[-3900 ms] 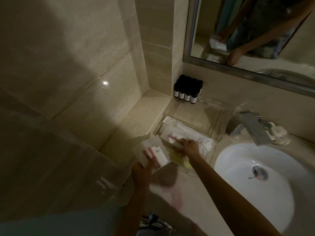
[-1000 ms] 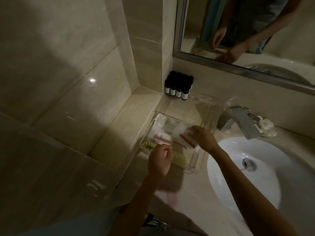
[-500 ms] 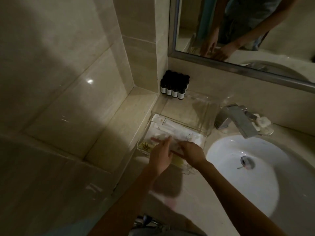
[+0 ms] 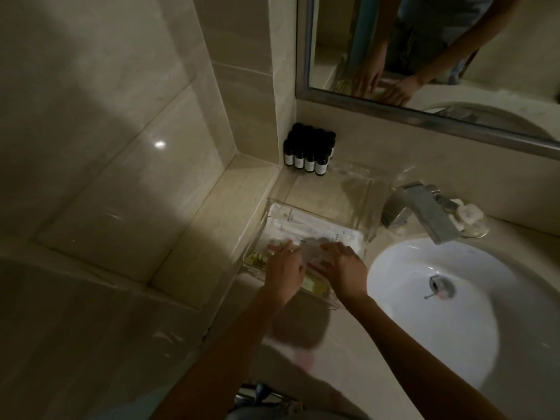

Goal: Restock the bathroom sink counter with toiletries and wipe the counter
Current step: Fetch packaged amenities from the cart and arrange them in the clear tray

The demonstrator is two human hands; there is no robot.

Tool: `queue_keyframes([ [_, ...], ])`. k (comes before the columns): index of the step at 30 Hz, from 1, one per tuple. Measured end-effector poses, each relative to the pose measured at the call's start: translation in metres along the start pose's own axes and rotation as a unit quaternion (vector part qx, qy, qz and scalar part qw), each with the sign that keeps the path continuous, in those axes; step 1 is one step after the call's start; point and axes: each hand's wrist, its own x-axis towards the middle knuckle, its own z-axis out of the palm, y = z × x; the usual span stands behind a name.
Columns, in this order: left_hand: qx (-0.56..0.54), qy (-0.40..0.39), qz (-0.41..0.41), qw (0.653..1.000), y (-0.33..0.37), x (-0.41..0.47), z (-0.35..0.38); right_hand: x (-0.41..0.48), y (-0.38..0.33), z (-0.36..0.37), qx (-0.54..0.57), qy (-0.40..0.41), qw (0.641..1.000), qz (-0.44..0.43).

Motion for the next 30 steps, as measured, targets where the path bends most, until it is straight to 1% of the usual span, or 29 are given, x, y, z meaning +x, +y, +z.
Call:
queue_keyframes([
  [3,0.013,0.000,-0.022,1.000,-0.005,0.002,-0.002,-0.001,0.005,0.004,-0.003,-0.012,0.998,-0.055],
  [6,0.042,-0.026,-0.034,0.998,-0.012,0.005,-0.003,-0.003,0.007,0.006,0.006,-0.050,0.993,-0.103],
  [9,0.091,-0.049,-0.030,0.994,-0.014,0.008,-0.003,-0.002,0.009,0.006,0.015,-0.074,0.992,-0.098],
  [13,0.133,-0.054,-0.034,0.989,-0.013,0.007,-0.003,-0.003,0.008,0.006,0.021,-0.082,0.993,-0.084],
  [17,0.140,-0.057,-0.046,0.987,-0.011,0.006,-0.001,-0.007,0.009,0.010,0.040,-0.093,0.993,-0.064],
  [21,0.116,-0.082,-0.067,0.988,-0.009,0.004,0.003,-0.009,0.015,0.012,0.053,-0.100,0.989,-0.098],
  [23,0.093,-0.087,-0.059,0.990,-0.012,0.002,0.005,-0.008,0.015,0.010,0.051,-0.106,0.988,-0.099],
  [26,0.080,-0.070,-0.032,0.994,-0.017,-0.003,0.002,-0.009,0.014,0.003,0.062,-0.078,0.990,-0.102],
  [28,0.075,-0.042,-0.048,0.995,-0.021,-0.011,-0.002,-0.013,0.014,-0.005,0.066,-0.052,0.990,-0.114],
  [30,0.069,0.006,-0.058,0.996,-0.024,-0.022,-0.003,-0.019,0.016,-0.011,0.055,-0.044,0.991,-0.118],
])
